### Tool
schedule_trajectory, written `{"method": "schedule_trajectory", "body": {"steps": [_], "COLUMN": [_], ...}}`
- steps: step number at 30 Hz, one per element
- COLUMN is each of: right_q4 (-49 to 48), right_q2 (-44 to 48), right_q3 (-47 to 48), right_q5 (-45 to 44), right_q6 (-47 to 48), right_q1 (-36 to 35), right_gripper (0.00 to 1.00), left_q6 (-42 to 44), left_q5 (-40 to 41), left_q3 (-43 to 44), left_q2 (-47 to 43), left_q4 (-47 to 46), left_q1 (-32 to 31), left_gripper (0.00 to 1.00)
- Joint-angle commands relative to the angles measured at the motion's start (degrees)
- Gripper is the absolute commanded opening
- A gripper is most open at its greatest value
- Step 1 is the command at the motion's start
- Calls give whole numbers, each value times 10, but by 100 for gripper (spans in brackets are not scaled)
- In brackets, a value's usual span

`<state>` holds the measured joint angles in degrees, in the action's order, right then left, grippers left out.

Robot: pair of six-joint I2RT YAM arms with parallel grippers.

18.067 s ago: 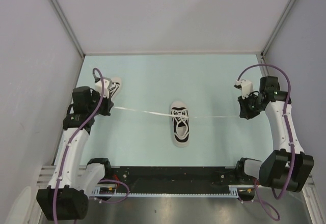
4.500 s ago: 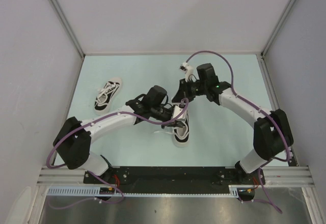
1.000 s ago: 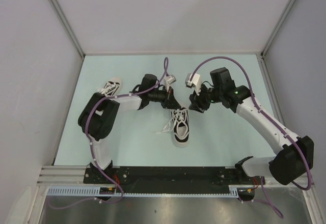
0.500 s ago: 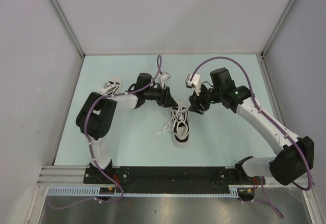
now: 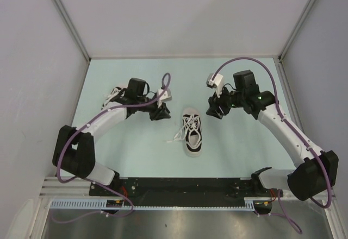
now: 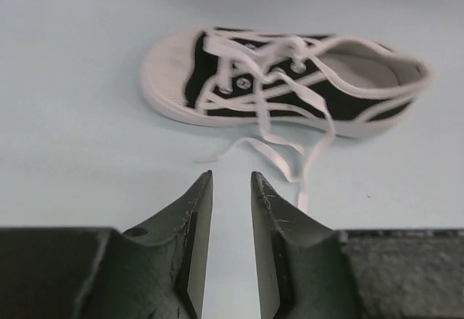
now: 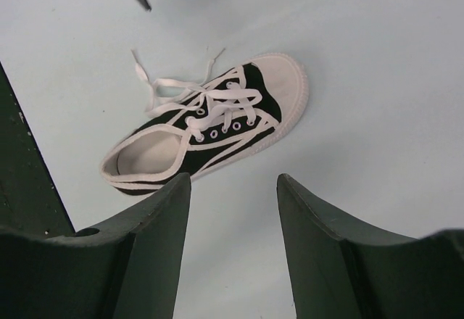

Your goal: Tie the shoes

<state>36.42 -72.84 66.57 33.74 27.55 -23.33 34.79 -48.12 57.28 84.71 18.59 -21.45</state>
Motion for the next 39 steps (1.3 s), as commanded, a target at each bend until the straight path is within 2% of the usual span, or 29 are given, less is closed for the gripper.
{"method": "schedule_trajectory", "body": {"steps": [1, 3, 6, 8, 10, 12, 21, 25, 30, 34, 37, 39], "right_q4": [5, 2, 8, 13, 15, 15, 18, 18, 20, 22, 24, 24], "right_q2": [6, 9, 8, 8, 8, 9, 9, 9, 8, 11, 15, 15], "right_q3": [1, 1, 1, 1, 1, 1, -2, -6, -10, -12, -14, -15], "right_q5": [19, 16, 19, 19, 21, 24, 16, 13, 15, 16, 14, 18], "right_q6": [-23, -32, -36, -37, -38, -39, -37, -34, -33, -30, -29, -29], "right_q1": [8, 13, 19, 21, 22, 22, 27, 29, 37, 42, 44, 47], "right_gripper": [56, 57, 56, 56, 57, 57, 57, 58, 58, 58, 58, 58], "left_q6": [116, 64, 98, 123, 138, 150, 135, 119, 286, 336, 429, 461], "left_q5": [10, 28, 62, 59, 100, 109, 145, 166, 90, 73, 83, 93], "left_q3": [-26, -45, -67, -50, -18, 3, 25, 28, 42, 56, 40, 40], "left_q2": [-4, -5, 5, 24, 45, 76, 108, 114, 109, 115, 104, 107], "left_q4": [57, 15, 3, 21, 35, 64, 54, 27, 100, 141, 163, 179], "left_q1": [-38, -64, -98, -112, -125, -127, -137, -137, -137, -142, -149, -155], "left_gripper": [33, 37, 38, 36, 35, 35, 45, 45, 45, 40, 35, 32]}}
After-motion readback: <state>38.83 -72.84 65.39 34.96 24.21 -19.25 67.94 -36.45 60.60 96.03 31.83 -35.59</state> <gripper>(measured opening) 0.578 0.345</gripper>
